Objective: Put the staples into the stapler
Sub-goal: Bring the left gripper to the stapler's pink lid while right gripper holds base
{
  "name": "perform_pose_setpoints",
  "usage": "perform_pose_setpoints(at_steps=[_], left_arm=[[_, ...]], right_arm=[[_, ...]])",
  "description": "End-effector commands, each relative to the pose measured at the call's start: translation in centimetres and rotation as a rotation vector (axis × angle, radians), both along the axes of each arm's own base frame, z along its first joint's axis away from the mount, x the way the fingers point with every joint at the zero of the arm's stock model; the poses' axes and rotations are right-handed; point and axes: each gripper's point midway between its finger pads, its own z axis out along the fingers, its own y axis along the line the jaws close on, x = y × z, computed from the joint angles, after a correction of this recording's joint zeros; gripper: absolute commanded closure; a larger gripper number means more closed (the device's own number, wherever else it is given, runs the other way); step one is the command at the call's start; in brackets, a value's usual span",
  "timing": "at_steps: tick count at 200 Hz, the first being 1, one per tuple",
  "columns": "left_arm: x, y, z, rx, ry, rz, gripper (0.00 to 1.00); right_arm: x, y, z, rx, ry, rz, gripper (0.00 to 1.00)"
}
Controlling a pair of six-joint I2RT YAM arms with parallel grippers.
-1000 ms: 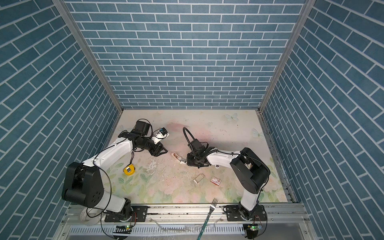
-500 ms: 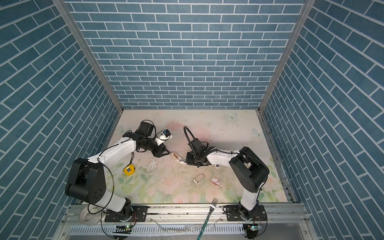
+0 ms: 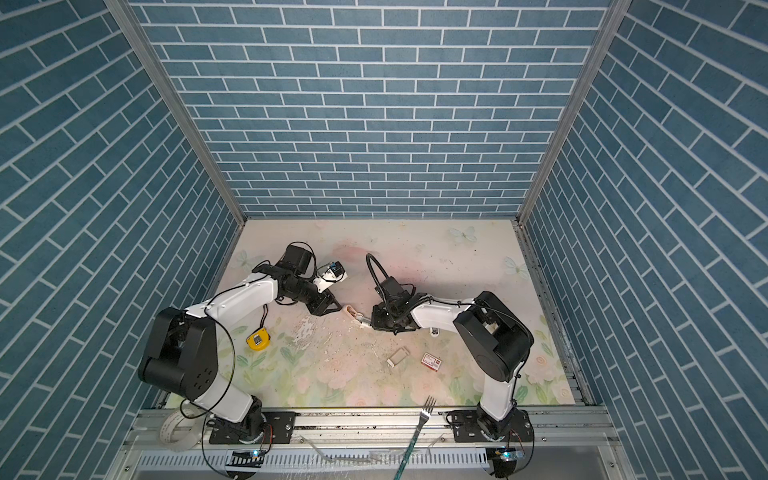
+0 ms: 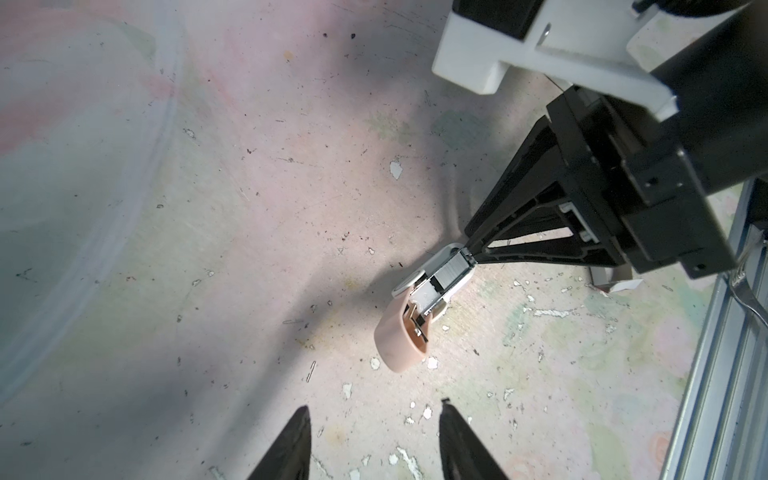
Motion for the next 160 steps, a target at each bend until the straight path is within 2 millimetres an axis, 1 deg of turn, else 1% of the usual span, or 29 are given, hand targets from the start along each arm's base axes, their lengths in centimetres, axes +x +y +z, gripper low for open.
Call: perform_pose_setpoints(at_steps=[1,19,59,75,95,160], left_arm=[[-0.1,-0.4,-0.2,-0.007,0.003,-0.021,0.50],[-0.1,-0.4,-0.4,-0.006,0.005,-0.022,0.49],[-0.1,-0.6,-0.6,-0.009,0.016,-0.030,0.50],[-0.2,-0.7,-0.9,-0.008,0.028,-0.039,0.52],[-0.6,-1.0,-1.1,-0.004,0.046,-0.059,0.56],[-0.5,-1.6,-1.6,0.008,0.058,-0.078,0.59]], right_arm=[[0.6,0.3,0.5,0.011,0.004,-0.025,0.79],[0.7,0.4,0.5,0.014,0.007,-0.024,0.79],[0.6,0.3,0.0,0.000,0.020,-0.024,0.79],[0.5,0.2,-0.2,-0.003,0.026,-0.023,0.78],[0.4,0.1,-0.5,-0.011,0.032,-0.022,0.79],[0.1,-0.3,-1.3,-0.041,0.043,-0.016,0.79]])
